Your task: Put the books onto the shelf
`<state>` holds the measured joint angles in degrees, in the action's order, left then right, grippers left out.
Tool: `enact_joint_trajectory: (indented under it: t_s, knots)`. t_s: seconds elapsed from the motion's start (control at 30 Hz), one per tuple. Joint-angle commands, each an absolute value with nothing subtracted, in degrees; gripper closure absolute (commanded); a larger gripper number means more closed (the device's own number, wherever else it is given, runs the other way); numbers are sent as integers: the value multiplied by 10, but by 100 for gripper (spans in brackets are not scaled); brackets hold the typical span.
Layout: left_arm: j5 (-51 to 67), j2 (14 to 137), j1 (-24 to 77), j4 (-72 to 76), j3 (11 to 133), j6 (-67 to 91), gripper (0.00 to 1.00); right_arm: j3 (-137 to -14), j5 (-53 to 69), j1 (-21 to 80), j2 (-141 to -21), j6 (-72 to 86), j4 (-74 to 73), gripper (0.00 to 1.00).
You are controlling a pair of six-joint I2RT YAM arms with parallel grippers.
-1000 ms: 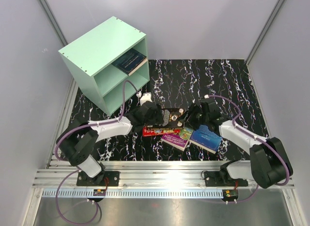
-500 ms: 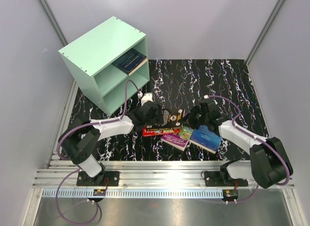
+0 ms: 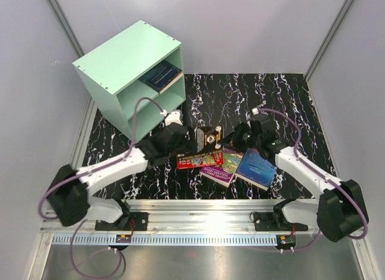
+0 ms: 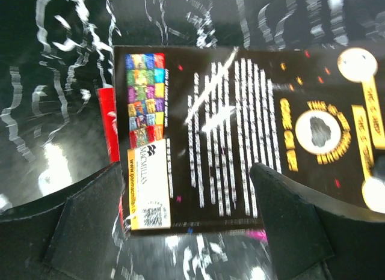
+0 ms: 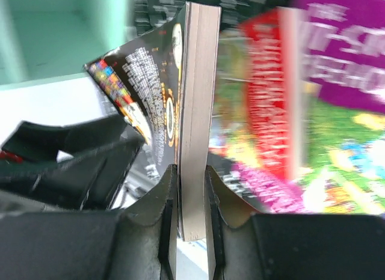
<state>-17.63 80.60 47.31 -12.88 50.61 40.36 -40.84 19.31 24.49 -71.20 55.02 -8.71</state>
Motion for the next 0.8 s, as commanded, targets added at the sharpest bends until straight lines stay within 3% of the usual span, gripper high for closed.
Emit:
enact_joint_trajectory:
  t_s: [0.0,0.33,0.57,0.77]
  knots:
    - [-184,661,491,-185,556,416,9,-510,201,257,-658,549,-83,100]
    - [-303,382,491,-484,606,439,7,-715,196,257,-730,577,-75,100]
    - [-329,287,492,-673,653,482,7,-805,195,258,-843,634,-19,100]
    - [-338,261,492,-743,706,486,7,-842,173,269,-924,695,70,100]
